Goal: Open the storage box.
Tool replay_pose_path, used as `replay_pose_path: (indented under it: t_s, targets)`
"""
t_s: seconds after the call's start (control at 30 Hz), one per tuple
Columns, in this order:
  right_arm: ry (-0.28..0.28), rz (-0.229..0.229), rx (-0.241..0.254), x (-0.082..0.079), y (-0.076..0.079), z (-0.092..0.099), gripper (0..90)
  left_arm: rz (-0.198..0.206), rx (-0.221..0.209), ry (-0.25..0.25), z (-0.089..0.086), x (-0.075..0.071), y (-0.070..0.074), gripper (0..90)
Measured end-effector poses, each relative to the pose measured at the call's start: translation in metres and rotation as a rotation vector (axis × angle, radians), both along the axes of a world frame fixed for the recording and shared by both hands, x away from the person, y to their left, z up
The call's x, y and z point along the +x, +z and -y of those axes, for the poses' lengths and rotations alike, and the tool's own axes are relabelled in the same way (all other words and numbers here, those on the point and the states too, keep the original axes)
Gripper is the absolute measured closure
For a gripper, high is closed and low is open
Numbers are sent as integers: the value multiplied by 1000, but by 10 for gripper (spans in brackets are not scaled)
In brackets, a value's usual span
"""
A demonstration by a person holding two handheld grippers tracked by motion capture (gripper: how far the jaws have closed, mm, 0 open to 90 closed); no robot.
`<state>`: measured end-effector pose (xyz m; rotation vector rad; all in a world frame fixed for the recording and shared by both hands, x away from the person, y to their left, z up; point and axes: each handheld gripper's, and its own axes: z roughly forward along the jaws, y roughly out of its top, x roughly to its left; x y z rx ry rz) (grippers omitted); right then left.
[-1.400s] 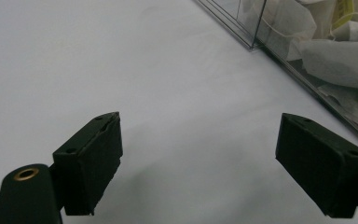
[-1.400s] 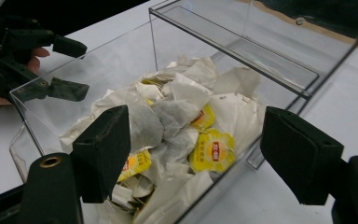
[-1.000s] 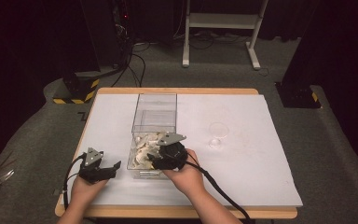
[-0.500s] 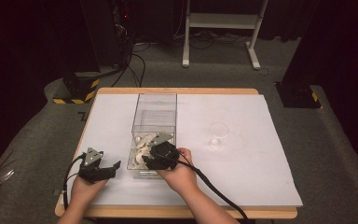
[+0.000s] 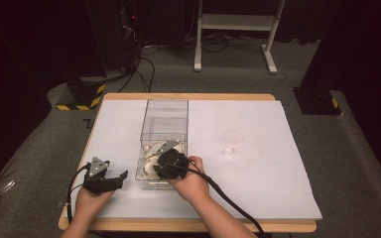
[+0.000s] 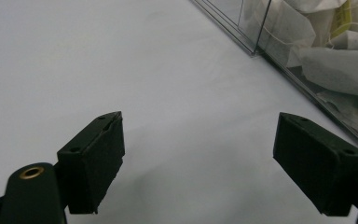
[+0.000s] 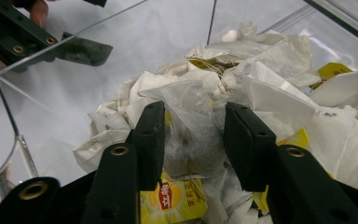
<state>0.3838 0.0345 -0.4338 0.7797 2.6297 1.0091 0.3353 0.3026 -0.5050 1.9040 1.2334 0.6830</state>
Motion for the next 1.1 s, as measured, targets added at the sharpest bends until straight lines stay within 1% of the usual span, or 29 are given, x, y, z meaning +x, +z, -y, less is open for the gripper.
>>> replay_pose_path:
  t_s: [0.17,0.27,0.33,0.4,0.43,0.5,0.6,0.73,0.83,0.97,1.1]
  targets:
    - [-1,-16,6,2,0,1,688,-1,-6,1,0,0,0,173]
    - [-2,-15,5,2,0,1,708,3,-7,4,0,0,0,177]
    - [-2,-16,2,2,0,2,739,4,-6,3,0,0,0,178]
    - [1,-13,4,2,0,2,750,4,-7,1,0,-1,0,177]
    - [0,-13,12,2,-1,2,752,4,3,-4,0,0,0,177]
    - [-1,-17,22,2,0,3,767,5,4,-4,0,0,0,177]
    - [2,-8,28,1,0,4,784,6,-1,-3,0,-1,0,177]
    - [3,5,37,0,1,6,791,5,1,-2,0,-1,0,178]
    - [3,12,58,-2,2,9,795,4,8,-15,1,-1,0,183]
    - [3,21,75,-4,4,12,798,1,10,-19,1,-1,0,185]
    - [-9,33,88,-5,6,15,801,3,9,-19,1,-1,0,185]
